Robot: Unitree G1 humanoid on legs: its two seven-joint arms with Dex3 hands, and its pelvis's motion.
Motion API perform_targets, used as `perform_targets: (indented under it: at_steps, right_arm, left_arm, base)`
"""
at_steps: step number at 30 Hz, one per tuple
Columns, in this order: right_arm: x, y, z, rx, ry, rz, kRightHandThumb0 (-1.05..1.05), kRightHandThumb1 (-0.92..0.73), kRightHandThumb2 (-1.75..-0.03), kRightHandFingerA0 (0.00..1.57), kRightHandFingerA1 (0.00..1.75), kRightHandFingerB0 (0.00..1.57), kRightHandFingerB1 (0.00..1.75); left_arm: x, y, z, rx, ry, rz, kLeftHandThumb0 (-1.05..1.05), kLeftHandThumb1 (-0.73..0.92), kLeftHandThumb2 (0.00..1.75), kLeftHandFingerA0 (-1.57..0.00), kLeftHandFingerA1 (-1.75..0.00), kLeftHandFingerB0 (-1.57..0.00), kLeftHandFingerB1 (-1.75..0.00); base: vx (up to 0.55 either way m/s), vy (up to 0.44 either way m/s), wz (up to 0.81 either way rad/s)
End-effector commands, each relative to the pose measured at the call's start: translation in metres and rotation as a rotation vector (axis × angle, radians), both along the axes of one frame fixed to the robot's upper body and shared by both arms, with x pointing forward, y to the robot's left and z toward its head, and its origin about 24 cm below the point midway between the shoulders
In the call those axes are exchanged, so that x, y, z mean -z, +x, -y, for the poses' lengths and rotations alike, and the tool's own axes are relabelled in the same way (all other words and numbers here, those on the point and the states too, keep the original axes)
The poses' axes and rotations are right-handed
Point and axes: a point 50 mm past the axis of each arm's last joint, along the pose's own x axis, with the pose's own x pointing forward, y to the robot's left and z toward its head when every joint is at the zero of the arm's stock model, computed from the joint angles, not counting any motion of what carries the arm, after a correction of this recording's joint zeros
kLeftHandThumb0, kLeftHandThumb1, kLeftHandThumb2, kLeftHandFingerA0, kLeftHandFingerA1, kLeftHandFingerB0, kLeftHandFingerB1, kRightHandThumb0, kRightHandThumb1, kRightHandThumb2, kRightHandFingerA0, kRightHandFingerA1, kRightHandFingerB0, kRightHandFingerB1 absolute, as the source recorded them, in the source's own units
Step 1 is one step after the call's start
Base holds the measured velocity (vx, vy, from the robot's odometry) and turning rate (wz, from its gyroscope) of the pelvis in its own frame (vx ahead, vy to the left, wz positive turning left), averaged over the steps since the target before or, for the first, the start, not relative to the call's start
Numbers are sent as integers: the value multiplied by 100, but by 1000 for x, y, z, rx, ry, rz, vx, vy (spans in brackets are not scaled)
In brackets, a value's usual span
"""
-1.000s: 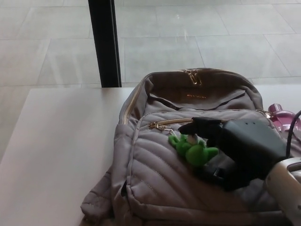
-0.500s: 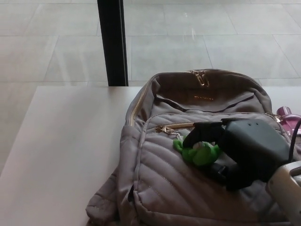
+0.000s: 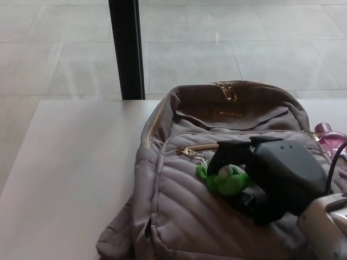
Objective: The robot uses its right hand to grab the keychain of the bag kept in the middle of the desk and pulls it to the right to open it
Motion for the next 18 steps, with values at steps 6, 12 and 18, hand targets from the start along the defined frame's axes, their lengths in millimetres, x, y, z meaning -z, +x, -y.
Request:
perform_targets:
  at_steps: [6,12,18]
  right_arm:
    - [3,3,15,39,-11,-6,-30,-53,-123,98,175,83,138]
    - [-21,15,37,100,-12,44,-27,-55,-116,96,175,81,129]
    - [-42,23,58,135,-7,78,-29,-55,-105,90,175,82,119]
  left_arm:
    - [-2,-3,-2,23,45,-11,-82,92,73,-65,-50,-51,-41]
    - [-1,-5,-3,2,35,-17,-81,92,72,-61,-49,-51,-41]
    - [-1,-6,-4,0,34,-19,-82,92,73,-64,-49,-51,-41]
  base:
    - [0,0,0]
    - [0,0,0]
    - [0,0,0]
